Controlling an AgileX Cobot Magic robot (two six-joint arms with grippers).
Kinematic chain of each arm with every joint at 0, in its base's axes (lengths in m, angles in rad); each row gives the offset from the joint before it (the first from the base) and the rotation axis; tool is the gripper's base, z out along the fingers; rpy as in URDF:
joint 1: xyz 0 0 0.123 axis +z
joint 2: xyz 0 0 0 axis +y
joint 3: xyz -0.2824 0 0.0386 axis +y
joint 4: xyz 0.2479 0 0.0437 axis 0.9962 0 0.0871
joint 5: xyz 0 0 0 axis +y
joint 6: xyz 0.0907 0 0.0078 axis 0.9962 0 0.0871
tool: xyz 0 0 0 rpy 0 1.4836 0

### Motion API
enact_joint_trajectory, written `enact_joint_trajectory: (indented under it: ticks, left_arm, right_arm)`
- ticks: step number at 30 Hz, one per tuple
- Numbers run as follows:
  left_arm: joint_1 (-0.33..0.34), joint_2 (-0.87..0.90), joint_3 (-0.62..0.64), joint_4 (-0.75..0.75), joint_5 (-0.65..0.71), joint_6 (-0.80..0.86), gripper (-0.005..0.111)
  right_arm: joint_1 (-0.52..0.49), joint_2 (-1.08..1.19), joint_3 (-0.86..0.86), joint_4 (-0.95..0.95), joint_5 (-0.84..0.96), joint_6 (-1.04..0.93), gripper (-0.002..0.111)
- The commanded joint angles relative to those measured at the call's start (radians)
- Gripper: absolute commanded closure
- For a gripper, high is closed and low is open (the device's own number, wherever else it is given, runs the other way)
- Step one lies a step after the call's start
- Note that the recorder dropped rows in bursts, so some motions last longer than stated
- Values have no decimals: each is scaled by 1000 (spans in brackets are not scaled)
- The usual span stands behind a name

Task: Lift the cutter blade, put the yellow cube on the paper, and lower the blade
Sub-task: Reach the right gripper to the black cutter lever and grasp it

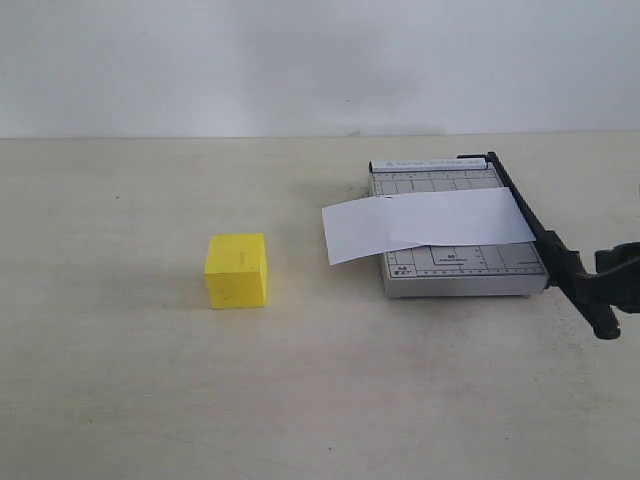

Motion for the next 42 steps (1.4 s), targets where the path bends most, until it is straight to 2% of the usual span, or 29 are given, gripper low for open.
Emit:
enact_joint_trajectory:
  ticks: [1,7,10,15,23,35,37,42]
  left_arm:
    - [-9,-3,3,0,-16,4,102]
    - [-9,-3,3,0,-16,4,102]
    - [-9,-3,3,0,-16,4,102]
    - [-9,-3,3,0,-16,4,102]
    - [-9,-3,3,0,-16,4,102]
    - [-9,-3,3,0,-16,4,102]
    - [-9,-3,3,0,-16,4,102]
    - [-9,-3,3,0,-16,4,102]
  right_arm:
    - [0,71,10,-94,-112,76,56]
    - [0,86,46,-386,-130,353,56]
    - [0,86,90,-386,-227,290,56]
    - [0,144,92,-334,-242,171,56]
    - [0,301,92,-305,-356,168,56]
    - [0,306,90,-299,-360,173,57]
    - [0,306,90,-299,-352,173,64]
    - [0,306,90,-299,-345,196,99]
